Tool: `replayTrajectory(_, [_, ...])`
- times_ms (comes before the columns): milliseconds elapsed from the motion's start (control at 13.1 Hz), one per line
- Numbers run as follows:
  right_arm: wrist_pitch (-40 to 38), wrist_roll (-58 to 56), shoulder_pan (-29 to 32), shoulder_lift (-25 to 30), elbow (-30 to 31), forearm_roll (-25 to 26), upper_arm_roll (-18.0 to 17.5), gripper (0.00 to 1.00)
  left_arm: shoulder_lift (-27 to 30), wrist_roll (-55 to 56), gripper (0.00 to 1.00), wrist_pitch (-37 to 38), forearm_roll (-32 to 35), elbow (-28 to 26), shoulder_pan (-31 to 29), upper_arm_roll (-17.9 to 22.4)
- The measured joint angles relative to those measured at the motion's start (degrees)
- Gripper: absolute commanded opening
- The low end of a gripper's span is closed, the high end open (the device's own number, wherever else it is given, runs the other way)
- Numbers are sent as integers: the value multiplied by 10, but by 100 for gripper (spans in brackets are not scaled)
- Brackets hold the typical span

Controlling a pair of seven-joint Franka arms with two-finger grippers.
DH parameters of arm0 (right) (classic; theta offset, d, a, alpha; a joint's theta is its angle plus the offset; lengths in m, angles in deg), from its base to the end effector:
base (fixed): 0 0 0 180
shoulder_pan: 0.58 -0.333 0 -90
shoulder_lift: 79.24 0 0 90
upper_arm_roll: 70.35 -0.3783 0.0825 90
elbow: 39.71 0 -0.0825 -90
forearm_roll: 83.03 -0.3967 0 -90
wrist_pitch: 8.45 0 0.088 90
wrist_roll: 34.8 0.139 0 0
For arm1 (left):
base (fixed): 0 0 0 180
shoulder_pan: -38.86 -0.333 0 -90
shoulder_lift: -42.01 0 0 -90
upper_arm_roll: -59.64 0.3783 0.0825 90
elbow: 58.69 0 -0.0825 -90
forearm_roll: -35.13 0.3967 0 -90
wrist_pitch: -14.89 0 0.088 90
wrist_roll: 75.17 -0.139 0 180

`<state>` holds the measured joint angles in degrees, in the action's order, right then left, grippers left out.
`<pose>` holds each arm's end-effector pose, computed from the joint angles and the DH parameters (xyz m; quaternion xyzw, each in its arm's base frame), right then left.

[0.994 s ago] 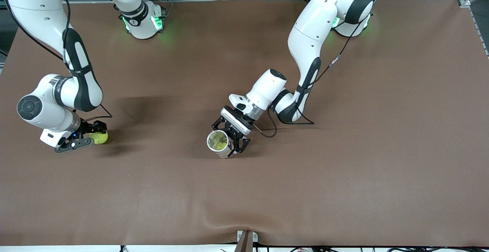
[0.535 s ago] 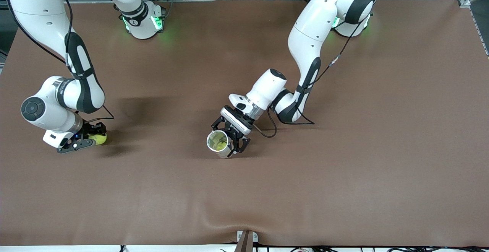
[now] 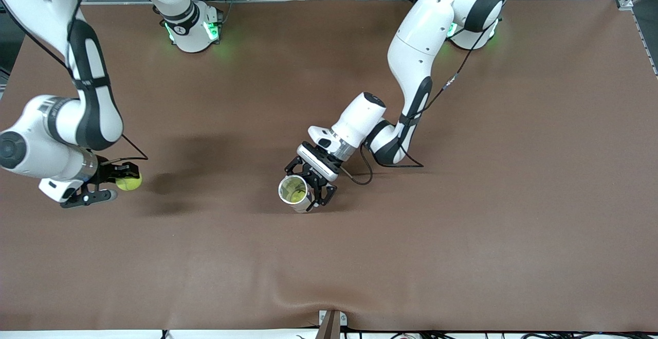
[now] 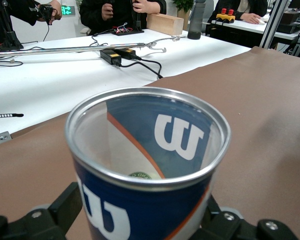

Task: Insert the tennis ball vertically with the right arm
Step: 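Carry the second ball over the can opening with the right gripper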

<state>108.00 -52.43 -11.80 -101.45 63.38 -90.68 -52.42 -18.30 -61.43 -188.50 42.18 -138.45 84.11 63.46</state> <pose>0.6549 -0.0491 0.3497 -0.9955 -0.0683 0.0652 0.0127 0.6116 -0.5909 0.2131 0.8011 -0.2904 0.4748 0.2202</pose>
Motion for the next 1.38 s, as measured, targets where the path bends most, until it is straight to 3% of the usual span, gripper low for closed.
replayTrajectory(229, [-110,173,-42,17,-89,-2,-21,2,15,0,100,0,0,-22,0,0])
replayTrajectory(612, [-130,538,-59,13,-160,-22,-161,2,31,0,100,0,0,-45,0,0])
replayTrajectory(994, [-39,768,-63,7,-189,-26,-255,4,37,0,100,0,0,-54,0,0])
replayTrajectory(1376, [107,854,-75,-29,-196,-27,-286,4,40,0,100,0,0,-60,0,0])
